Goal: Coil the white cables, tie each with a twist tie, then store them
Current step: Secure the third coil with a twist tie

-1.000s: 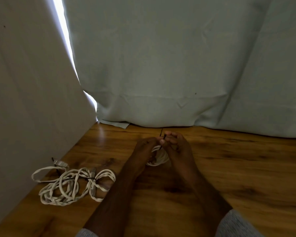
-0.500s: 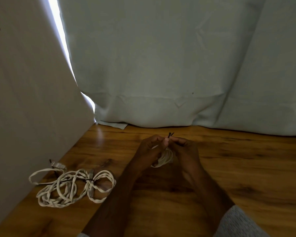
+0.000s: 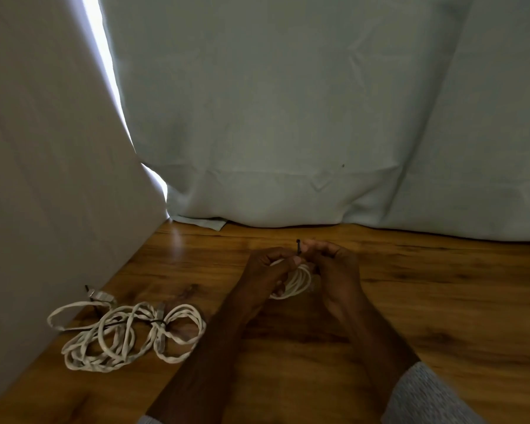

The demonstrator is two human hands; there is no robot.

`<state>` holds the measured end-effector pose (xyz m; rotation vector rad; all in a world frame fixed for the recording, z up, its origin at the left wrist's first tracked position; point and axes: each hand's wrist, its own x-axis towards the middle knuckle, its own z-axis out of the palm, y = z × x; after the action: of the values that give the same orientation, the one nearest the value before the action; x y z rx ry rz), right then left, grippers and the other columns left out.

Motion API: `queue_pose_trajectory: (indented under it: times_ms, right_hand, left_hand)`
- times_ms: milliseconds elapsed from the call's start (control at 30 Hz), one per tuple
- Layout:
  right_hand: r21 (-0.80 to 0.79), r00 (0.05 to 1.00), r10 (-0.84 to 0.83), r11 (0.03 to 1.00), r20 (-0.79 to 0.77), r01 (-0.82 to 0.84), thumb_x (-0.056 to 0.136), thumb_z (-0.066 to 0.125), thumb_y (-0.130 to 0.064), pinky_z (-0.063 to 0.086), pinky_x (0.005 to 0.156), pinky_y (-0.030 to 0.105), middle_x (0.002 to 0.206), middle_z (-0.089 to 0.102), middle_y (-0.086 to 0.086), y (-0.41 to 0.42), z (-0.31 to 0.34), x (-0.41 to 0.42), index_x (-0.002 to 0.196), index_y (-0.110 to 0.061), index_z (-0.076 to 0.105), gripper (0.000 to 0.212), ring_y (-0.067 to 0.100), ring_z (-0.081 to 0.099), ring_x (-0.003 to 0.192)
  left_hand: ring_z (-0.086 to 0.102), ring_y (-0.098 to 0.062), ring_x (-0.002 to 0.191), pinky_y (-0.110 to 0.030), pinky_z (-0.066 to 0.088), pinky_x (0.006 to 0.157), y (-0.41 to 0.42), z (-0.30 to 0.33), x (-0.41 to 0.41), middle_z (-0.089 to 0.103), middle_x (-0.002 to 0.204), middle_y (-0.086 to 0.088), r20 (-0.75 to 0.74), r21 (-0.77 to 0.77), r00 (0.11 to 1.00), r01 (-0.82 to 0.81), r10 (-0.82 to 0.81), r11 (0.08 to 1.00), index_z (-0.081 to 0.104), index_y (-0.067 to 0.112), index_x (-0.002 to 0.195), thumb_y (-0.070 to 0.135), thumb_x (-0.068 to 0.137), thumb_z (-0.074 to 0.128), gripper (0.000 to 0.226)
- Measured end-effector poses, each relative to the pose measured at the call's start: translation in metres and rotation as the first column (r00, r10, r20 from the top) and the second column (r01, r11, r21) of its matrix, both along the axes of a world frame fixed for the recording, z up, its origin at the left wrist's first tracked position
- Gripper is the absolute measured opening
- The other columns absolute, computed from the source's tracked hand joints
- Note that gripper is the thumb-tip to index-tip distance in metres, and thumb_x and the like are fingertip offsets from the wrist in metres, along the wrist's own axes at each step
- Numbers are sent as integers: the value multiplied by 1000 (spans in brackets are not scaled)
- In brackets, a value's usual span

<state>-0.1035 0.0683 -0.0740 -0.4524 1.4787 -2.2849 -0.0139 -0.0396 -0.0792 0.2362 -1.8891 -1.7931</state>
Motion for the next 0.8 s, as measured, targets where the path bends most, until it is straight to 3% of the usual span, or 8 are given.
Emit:
queue_pose_trajectory:
  times_ms: [133, 267, 367, 467, 700, 800]
  right_hand:
    - [-28, 992, -114, 993, 60, 116, 79, 76, 7, 55, 58, 30, 88, 76, 13, 0, 0, -6, 108, -15, 55, 42, 21, 72, 71]
    - [9, 975, -207, 978, 77, 207, 80, 75, 7, 50, 64, 30, 88, 74, 12, -1, -2, -12, 93, -12, 62, 27, 15, 69, 68]
    - [17, 969, -240, 971, 60, 240, 81, 73, 9, 50, 54, 17, 86, 73, 10, -3, -4, -12, 87, -8, 66, 19, 9, 67, 65]
    - [11, 964, -265, 964, 12, 265, 84, 71, 6, 50, 55, 16, 84, 75, 6, -3, -6, -13, 86, -12, 69, 19, 4, 69, 65]
    - [-8, 948, -52, 999, -313, 52, 83, 74, 2, 54, 64, 17, 83, 77, -1, 6, -1, -18, 102, -6, 75, 20, 5, 70, 73]
    - [32, 907, 52, 999, -417, -42, 83, 73, 5, 53, 66, 16, 87, 79, -4, 9, 0, -18, 104, -9, 76, 25, 6, 73, 81]
  left_hand:
    - [49, -3, 41, -19, 38, 41, 0, -1, -1, 62, 57, 8, -19, -2, 1000, -4, 4, 1000, 76, 8, 89, 6, 93, 63, 13]
    - [51, -3, 43, -20, 38, 41, -2, -1, -1, 62, 58, 8, -18, 22, 1000, -8, 9, 1000, 73, 0, 93, 4, 92, 63, 11]
    - [50, -3, 43, -19, 38, 41, 1, 0, -1, 62, 57, 9, -6, 25, 1000, 3, -3, 1000, 74, 3, 92, 3, 93, 62, 12]
    - [46, -3, 41, -22, 36, 42, 1, -1, -1, 57, 53, 9, 2, 53, 1000, 12, -12, 999, 75, 5, 92, 4, 93, 62, 13]
    - [39, -3, 36, -23, 32, 45, -4, 0, 2, 52, 45, 8, -22, 104, 999, 44, -42, 994, 73, 4, 88, 3, 94, 59, 16]
    - [37, -5, 37, -24, 32, 46, -7, -1, 4, 64, 61, -4, -50, 150, 996, 84, -77, 985, 77, 8, 86, 9, 90, 65, 13]
